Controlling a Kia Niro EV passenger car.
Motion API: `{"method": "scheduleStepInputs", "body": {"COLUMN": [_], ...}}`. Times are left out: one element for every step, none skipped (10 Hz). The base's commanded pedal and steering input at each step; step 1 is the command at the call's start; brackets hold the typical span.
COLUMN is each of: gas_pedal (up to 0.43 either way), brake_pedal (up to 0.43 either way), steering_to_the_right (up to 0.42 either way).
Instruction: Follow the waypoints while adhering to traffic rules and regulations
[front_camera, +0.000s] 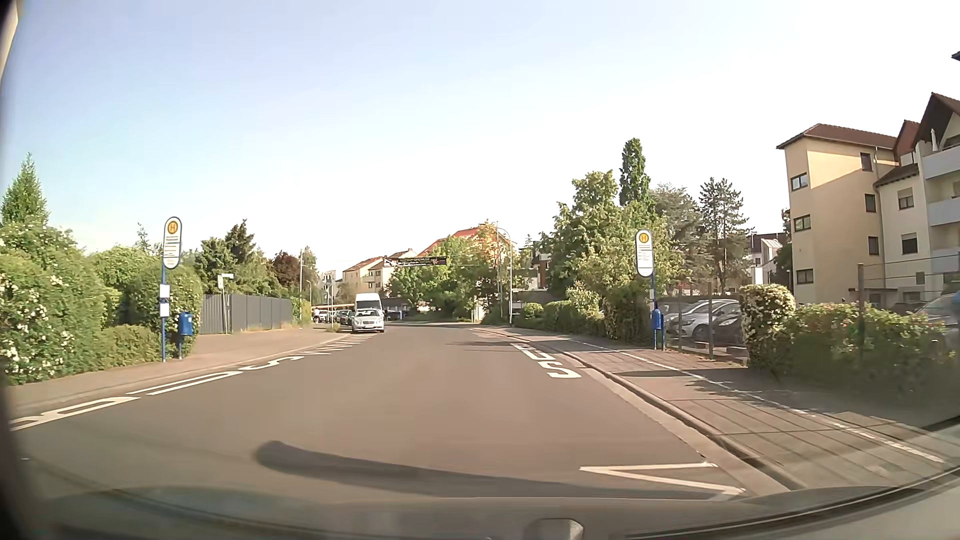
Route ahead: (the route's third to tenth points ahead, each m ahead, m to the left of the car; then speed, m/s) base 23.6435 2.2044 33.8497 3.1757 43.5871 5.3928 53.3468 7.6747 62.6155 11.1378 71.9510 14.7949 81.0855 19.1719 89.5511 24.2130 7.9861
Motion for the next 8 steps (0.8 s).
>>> {"method": "scheduleStepInputs", "body": {"gas_pedal": [0.008, 0.02, 0.02, 0.02, 0.02, 0.02, 0.02, 0.028], "brake_pedal": [0.012, 0.012, 0.012, 0.012, 0.012, 0.012, 0.012, 0.012], "steering_to_the_right": [-0.008, -0.008, -0.008, -0.008, -0.008, -0.008, -0.008, -0.008]}}
